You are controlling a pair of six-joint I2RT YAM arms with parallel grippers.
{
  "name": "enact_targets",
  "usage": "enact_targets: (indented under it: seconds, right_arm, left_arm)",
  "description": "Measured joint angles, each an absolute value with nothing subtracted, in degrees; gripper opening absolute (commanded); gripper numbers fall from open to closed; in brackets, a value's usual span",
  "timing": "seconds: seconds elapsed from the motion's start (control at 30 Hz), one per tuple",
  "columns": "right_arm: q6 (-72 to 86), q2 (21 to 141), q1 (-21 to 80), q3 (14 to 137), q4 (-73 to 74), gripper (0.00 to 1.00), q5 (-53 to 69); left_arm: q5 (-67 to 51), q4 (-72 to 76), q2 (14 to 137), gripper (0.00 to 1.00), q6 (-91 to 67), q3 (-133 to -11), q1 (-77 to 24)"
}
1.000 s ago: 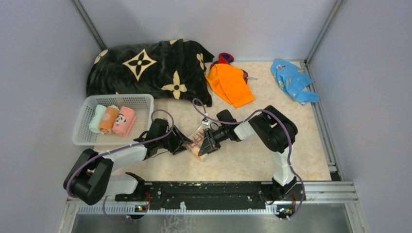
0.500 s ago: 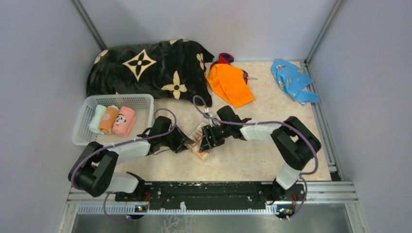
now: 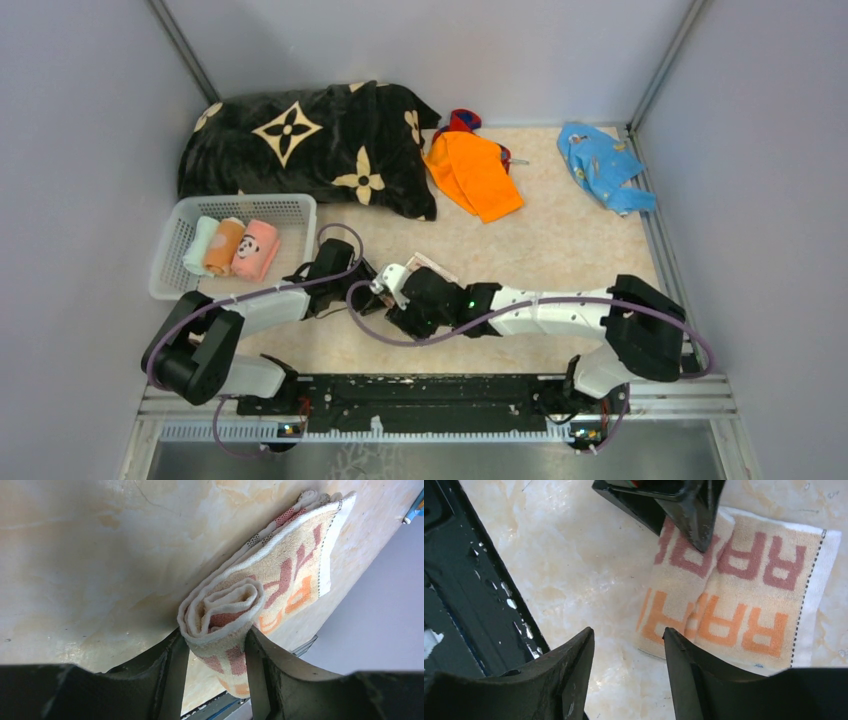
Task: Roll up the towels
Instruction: Roll the towel at the center of the board.
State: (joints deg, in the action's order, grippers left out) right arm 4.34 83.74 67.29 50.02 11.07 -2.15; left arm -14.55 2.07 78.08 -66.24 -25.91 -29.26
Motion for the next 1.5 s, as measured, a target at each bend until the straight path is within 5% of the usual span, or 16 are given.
enact_targets:
  seconds: [0.57,0.7,0.83,0.93,1.5]
  right_arm:
    - [-2.59,96.51,72.2,51.9,8.08,0.52,-18.85]
    - [-3.46,97.86,72.34,52.53,7.9,0.43,-20.71]
    - [-4.27,98.89,72.23,53.06,7.79,0.19,-22.5]
    - [-4.23,98.96,71.31,53.43,7.68,0.11,-21.8]
    - [15.05,96.64,47.44,46.37,-4.05,0.09,30.28]
  left_arm:
    - [-14.2,2.04,78.0,0.52,-66.65,-25.91,-29.26]
    - [-14.13,2.02,77.91,0.53,-66.63,-25.91,-29.26]
    - [-13.28,1.65,77.19,0.59,-66.28,-25.93,-29.28]
    - [-11.77,0.01,75.57,0.62,-65.49,-26.11,-29.28]
    - [-8.43,-6.79,64.58,0.67,-61.14,-26.13,-29.28]
